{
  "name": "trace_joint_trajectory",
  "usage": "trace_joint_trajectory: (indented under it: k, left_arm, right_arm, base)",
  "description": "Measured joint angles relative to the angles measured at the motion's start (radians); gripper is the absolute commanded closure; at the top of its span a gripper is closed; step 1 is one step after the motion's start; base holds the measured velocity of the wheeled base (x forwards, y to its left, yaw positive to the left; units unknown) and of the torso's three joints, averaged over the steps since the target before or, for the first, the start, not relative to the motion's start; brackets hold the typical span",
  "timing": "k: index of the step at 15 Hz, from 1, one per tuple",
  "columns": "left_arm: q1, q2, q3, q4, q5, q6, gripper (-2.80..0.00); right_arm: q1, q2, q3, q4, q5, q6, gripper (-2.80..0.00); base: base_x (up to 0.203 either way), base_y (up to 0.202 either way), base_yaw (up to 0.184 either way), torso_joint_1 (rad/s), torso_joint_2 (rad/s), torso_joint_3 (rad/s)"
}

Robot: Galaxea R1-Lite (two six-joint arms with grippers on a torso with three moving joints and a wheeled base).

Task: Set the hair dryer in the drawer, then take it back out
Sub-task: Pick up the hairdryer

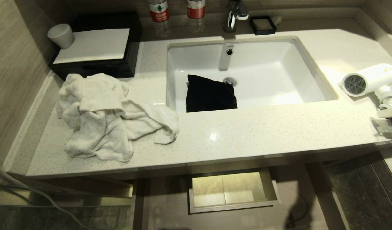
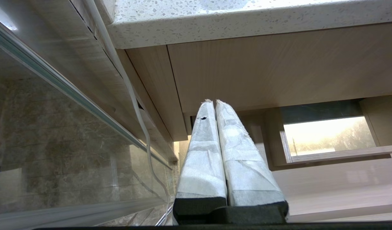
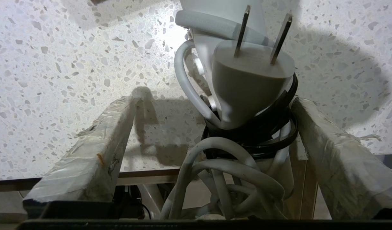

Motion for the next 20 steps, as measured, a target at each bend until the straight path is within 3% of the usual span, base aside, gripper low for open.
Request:
trace_joint_trajectory:
  k: [20]
  left_arm:
    - [0.0, 0.0, 0.0, 0.0, 0.0, 0.0, 0.0]
  right_arm:
    - [0.0, 0.022, 0.001, 0.01, 0.008, -0.069, -2.8]
  base:
    - [0.0, 0.0, 0.0, 0.0, 0.0, 0.0]
